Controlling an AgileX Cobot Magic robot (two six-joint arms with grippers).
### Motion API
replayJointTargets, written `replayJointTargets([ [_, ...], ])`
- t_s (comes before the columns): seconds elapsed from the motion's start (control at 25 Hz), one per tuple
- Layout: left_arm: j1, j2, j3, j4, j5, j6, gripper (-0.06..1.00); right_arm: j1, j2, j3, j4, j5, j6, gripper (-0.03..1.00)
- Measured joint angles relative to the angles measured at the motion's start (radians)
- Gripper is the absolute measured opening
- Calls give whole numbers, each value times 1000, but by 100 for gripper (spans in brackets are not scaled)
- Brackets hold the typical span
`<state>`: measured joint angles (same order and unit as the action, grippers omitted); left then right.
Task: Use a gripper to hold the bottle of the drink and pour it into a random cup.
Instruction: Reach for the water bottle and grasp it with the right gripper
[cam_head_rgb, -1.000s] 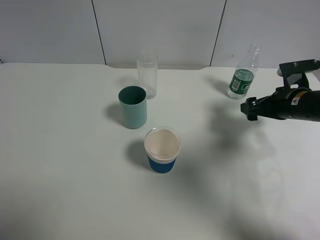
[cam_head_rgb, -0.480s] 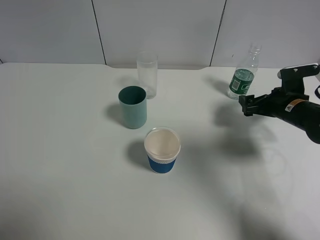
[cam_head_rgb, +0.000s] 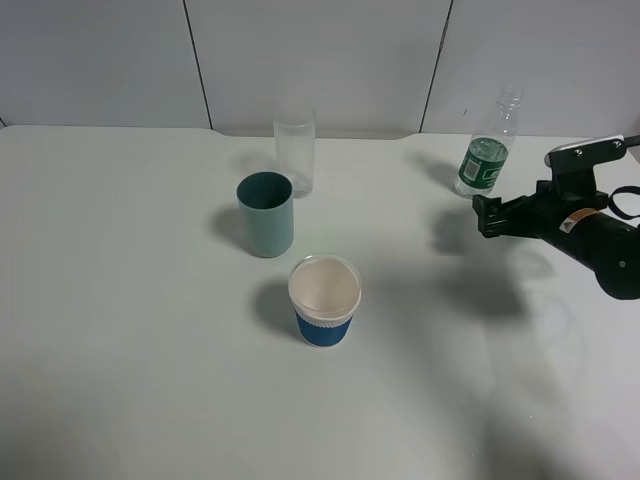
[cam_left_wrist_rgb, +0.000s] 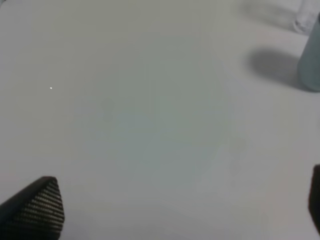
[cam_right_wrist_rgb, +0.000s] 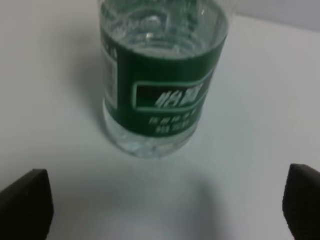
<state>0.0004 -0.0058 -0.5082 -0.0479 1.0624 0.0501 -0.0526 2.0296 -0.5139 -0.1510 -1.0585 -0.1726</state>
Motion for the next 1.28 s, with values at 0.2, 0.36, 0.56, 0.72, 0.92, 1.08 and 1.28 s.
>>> replayJointTargets([
  [0.2, 0, 0, 0, 0, 0, 0, 99, -1, 0, -63, 13, 10, -7, 91],
  [0.36, 0, 0, 0, 0, 0, 0, 99, -1, 1, -123, 13, 38, 23, 91],
  [0.56, 0, 0, 0, 0, 0, 0, 99, -1, 1, -190, -34, 71, 46, 91],
  [0.72, 0, 0, 0, 0, 0, 0, 99, -1, 1, -248, -123, 128, 57, 91],
  [0.92, 0, 0, 0, 0, 0, 0, 99, -1, 37, -301, -195, 160, 83, 91],
  [1.08, 0, 0, 0, 0, 0, 0, 99, -1, 88, -304, -205, 163, 91, 91],
  [1.28, 0, 0, 0, 0, 0, 0, 99, -1, 96, -305, -224, 149, 49, 91],
])
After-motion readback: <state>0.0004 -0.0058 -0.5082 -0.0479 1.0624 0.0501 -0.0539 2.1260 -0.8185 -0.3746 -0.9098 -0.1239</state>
